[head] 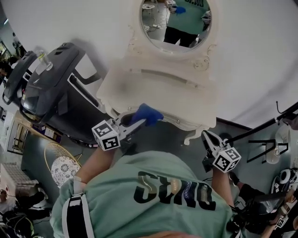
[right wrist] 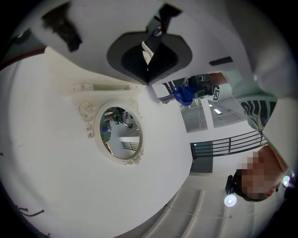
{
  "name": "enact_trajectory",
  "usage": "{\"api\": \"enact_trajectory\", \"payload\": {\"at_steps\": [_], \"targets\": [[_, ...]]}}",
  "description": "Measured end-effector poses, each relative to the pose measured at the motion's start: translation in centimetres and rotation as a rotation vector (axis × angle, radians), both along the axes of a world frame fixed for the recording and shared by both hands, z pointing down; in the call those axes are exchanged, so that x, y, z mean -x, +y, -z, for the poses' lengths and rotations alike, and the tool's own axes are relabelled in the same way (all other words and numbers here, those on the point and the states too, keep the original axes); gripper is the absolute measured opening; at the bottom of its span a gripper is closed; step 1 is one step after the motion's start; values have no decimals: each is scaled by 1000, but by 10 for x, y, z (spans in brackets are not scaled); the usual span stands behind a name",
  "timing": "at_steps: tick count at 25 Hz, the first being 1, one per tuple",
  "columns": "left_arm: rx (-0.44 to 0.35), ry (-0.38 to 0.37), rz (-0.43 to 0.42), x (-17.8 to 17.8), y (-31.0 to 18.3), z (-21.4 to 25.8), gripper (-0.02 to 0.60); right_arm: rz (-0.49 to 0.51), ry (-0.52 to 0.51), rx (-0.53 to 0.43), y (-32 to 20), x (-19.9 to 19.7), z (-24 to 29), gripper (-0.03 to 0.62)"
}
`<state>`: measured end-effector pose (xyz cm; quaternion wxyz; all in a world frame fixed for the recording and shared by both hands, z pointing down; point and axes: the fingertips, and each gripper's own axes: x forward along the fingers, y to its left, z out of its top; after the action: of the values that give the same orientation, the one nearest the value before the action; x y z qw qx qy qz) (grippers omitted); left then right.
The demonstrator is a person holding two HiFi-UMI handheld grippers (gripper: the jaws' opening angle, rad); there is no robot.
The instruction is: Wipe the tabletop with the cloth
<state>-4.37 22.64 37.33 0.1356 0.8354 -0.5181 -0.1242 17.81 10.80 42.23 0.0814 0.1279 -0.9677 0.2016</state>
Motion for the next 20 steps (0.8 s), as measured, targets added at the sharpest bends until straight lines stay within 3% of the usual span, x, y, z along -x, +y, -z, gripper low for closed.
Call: {"api": "enact_trajectory", "payload": {"at_steps": [5, 10, 14, 20], "targets": [[-3, 11, -7, 76, -50, -14, 132, -9, 12, -10, -49, 70, -7, 12], [6, 20, -72, 172, -139, -31, 132, -67, 22, -39, -119, 163, 1, 12], [42, -55, -133, 236, -204, -36, 132, -118, 38, -49, -170, 223, 16, 12], [130, -117, -51, 321, -270, -63, 132, -103, 76, -3, -229, 280, 7, 12]]}}
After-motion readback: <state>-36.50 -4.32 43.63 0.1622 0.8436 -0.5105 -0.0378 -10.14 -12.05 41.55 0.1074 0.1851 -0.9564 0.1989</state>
